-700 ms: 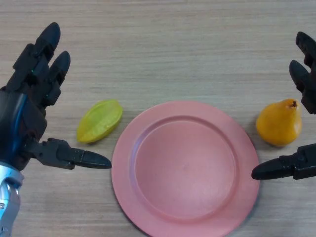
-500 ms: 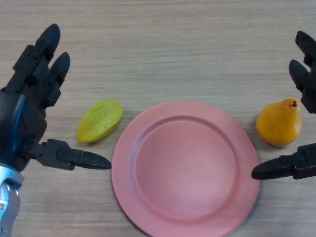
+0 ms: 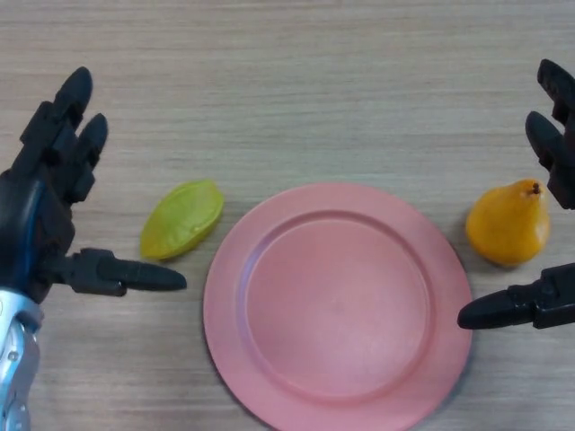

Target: Pick up the yellow starfruit and place it on the plate

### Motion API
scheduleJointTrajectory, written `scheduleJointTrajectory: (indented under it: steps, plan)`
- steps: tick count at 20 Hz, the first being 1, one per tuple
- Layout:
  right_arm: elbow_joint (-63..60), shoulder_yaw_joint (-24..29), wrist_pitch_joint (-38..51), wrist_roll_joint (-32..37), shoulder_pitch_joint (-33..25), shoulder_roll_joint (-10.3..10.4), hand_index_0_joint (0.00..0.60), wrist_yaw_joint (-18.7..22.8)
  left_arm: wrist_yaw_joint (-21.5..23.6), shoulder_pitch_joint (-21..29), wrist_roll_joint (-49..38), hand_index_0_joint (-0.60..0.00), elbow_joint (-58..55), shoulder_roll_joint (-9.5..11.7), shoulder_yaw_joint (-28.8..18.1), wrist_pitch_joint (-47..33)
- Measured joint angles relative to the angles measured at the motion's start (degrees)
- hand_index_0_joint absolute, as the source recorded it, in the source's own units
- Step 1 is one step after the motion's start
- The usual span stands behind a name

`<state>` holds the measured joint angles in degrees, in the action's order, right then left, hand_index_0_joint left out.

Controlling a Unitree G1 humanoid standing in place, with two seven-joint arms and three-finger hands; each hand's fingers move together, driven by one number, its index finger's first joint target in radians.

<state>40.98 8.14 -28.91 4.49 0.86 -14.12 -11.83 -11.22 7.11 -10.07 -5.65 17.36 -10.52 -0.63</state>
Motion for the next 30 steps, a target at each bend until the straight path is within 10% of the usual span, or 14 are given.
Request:
scheduleJointTrajectory:
  steps: [21,23,26,30]
  plan:
    - [1.03,2.19,0.06,0.11,1.13,0.08,0.0,0.8,7.24,13.18,12.25,0.0,35.9,-3.14,9.19,-14.07]
    - [2.44,2.37,0.05,0.59,1.04,0.07,0.0,0.82,7.88,13.17,15.68,-0.15,35.94,-3.14,9.29,-14.51]
    - [2.46,2.46,-0.02,2.5,1.24,0.07,0.0,0.82,9.3,12.84,15.89,-0.543,35.02,-3.12,9.22,-14.45]
    - [3.69,2.5,-1.15,2.51,1.83,0.1,0.0,0.81,9.52,11.84,21.4,-0.6,32.0,-1.82,9.27,-14.44]
